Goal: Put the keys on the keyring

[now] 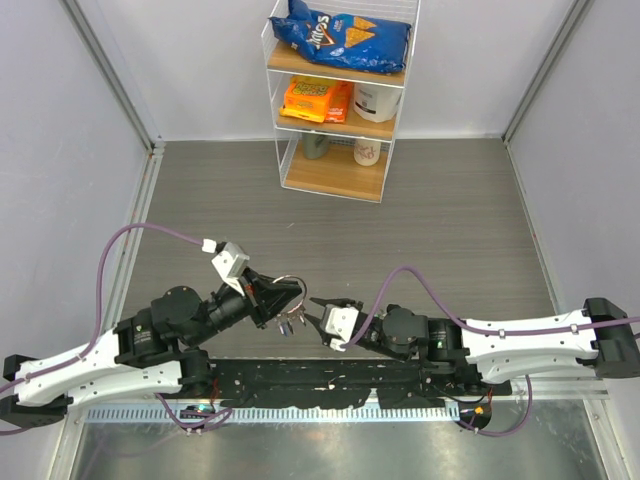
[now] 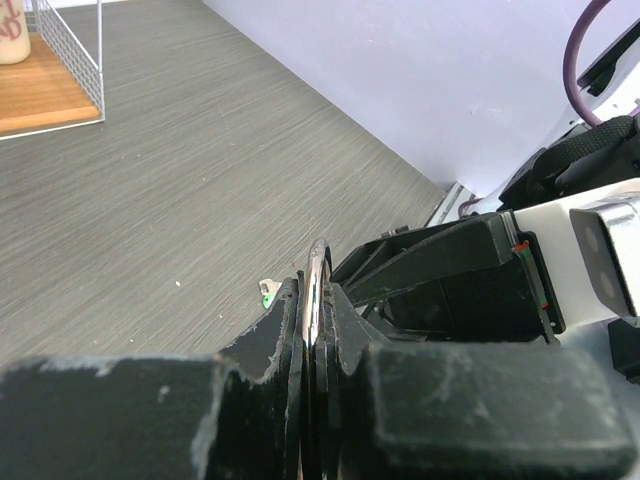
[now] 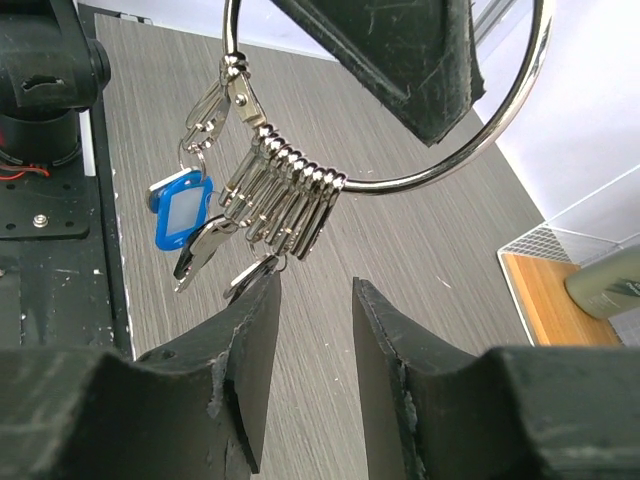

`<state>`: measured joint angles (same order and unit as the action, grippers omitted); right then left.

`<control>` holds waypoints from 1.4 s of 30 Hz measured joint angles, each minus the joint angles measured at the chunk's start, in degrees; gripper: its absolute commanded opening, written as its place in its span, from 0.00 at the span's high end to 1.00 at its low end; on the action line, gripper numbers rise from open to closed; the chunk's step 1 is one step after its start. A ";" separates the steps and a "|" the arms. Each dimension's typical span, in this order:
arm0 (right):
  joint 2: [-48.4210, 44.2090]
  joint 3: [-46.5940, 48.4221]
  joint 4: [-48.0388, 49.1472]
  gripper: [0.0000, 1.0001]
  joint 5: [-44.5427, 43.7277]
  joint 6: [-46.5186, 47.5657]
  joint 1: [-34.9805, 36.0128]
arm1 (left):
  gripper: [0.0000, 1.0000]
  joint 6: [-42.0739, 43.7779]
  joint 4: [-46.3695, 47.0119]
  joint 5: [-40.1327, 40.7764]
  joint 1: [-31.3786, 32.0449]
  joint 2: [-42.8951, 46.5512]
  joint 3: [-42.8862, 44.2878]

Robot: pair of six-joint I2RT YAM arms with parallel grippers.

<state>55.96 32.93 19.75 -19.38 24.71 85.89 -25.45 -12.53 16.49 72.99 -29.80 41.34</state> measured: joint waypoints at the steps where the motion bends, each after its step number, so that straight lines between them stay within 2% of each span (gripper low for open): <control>1: 0.04 0.11 0.02 0.61 -0.15 0.24 0.02 | 1.00 -0.04 0.00 0.00 0.00 0.07 0.00; 15: 0.33 2.54 1.68 0.64 -1.03 1.66 0.15 | 1.00 -0.33 0.00 -0.04 0.00 0.59 0.00; 22: 0.33 2.86 1.62 0.81 -1.05 2.21 0.15 | 1.00 -0.70 0.00 -0.04 0.00 0.92 0.00; 25: 0.35 3.23 1.64 0.94 -0.83 2.34 0.15 | 1.00 -0.94 0.00 -0.02 0.00 1.27 0.00; 31: 0.42 4.44 -0.20 0.94 0.20 2.47 0.22 | 1.00 -0.96 -0.09 0.00 0.00 1.46 0.00; 36: -0.96 7.78 -9.11 0.94 2.08 1.09 0.31 | 1.00 -0.92 -1.22 -0.07 0.00 2.08 0.00; 42: -4.15 16.31 -27.02 0.94 5.31 -4.15 0.28 | 1.00 -0.52 -3.98 -2.73 0.09 1.66 1.53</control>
<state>51.81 49.23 -7.27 -14.06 20.56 86.17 -25.98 -16.51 13.76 73.08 -28.14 42.87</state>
